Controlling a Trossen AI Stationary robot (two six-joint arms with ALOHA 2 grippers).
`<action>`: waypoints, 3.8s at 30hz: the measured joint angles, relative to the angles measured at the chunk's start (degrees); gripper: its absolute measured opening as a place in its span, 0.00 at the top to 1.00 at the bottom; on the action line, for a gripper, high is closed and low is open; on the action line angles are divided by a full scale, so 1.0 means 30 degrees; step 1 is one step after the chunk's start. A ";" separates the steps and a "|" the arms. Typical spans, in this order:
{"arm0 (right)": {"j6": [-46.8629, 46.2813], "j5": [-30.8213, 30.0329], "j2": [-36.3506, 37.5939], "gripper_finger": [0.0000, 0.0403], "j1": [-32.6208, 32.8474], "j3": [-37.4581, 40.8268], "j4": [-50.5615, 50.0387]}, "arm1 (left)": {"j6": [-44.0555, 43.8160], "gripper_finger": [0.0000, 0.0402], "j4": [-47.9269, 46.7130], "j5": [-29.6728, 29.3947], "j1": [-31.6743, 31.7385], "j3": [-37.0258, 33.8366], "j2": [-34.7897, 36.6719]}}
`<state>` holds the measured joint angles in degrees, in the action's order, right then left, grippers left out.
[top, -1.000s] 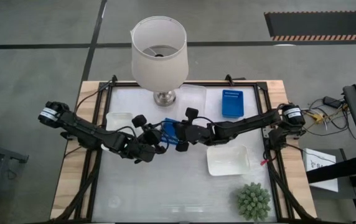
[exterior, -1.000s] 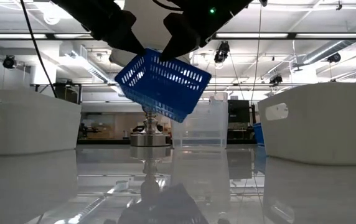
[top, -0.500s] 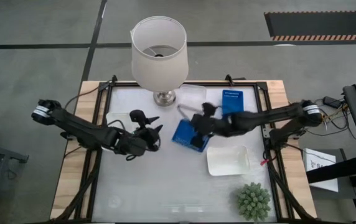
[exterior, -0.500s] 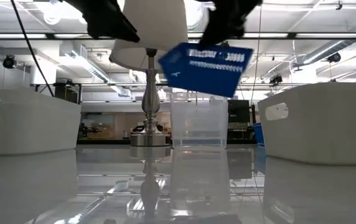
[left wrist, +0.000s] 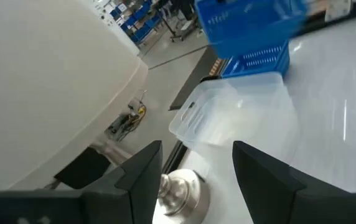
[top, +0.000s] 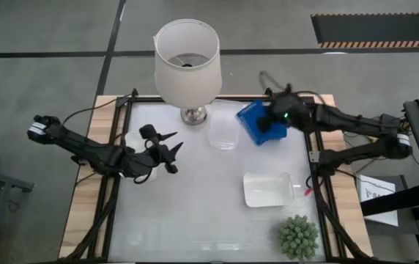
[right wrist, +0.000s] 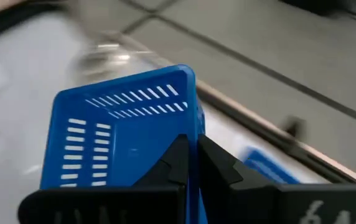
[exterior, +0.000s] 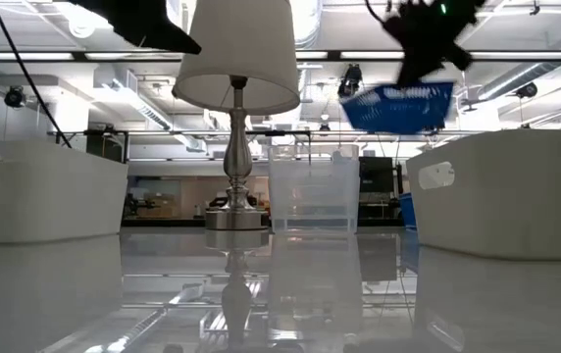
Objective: Stack baskets by color
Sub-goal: Stack the bottom blue bin on the blue bin, then stack the bottom white bin on the white bin
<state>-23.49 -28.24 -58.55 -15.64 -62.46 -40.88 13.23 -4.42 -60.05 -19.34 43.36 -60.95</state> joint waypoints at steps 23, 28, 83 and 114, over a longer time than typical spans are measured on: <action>-0.3921 -0.0592 0.1684 0.95 -0.6768 0.8195 0.5301 | 0.0156 0.55 0.1170 -0.0073 0.0009 -0.0875 -0.0131; -0.3970 -0.0880 0.1323 0.88 -0.6768 0.8336 0.5309 | -0.0275 0.55 0.1163 -0.0073 0.0038 -0.0875 -0.0325; -0.0521 0.1563 0.3129 0.98 -0.2684 0.6015 0.1141 | -0.6521 0.55 0.1741 0.0964 0.0046 -0.2301 -0.0582; 1.1179 0.0481 0.4985 0.98 1.3551 1.1710 1.4953 | -0.0178 0.55 1.2184 1.0141 0.0089 0.2407 -0.9249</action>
<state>10.05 -26.80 -43.60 25.01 -27.33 3.98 12.69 32.14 -29.63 -19.07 50.58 -88.70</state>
